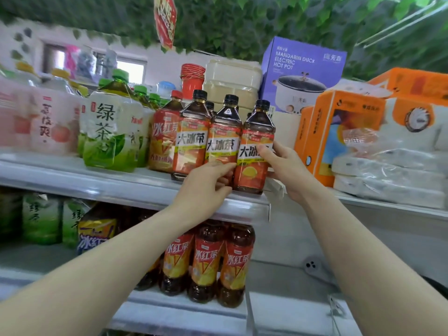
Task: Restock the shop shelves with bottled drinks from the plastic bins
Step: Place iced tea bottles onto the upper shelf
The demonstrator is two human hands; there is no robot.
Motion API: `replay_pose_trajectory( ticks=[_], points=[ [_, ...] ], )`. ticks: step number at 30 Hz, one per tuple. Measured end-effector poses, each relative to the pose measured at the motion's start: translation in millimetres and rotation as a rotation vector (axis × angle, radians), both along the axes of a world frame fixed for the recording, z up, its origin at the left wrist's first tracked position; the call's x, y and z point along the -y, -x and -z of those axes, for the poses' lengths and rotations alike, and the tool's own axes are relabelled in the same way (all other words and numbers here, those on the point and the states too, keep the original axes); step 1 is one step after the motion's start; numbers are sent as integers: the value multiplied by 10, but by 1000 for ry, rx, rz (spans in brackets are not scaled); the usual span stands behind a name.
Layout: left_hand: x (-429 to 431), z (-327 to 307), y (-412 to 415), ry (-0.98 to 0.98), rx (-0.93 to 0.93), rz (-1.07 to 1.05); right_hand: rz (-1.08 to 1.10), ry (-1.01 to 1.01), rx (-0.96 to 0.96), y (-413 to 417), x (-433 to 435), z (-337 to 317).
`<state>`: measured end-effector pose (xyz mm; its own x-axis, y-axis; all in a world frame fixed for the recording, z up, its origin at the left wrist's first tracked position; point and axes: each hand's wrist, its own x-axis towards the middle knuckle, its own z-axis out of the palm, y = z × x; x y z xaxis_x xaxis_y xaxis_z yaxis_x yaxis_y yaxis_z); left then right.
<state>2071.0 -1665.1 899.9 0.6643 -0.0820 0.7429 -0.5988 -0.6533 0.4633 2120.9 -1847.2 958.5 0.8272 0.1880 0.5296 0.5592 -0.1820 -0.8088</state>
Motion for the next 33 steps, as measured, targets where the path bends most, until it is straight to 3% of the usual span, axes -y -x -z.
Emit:
replay_pose_trajectory(
  ticks=[8, 16, 25, 33],
  points=[
    [-122, 74, 126, 10, 23, 100, 249, 35, 77, 241, -198, 223],
    [-480, 350, 467, 112, -85, 187, 433, 80, 120, 957, -456, 623],
    [-1025, 1027, 961, 104, -197, 205, 387, 102, -58, 1581, -1104, 1554],
    [-1441, 2052, 1248, 82, -369, 196, 300, 104, -252, 1933, -1502, 2586]
  ],
)
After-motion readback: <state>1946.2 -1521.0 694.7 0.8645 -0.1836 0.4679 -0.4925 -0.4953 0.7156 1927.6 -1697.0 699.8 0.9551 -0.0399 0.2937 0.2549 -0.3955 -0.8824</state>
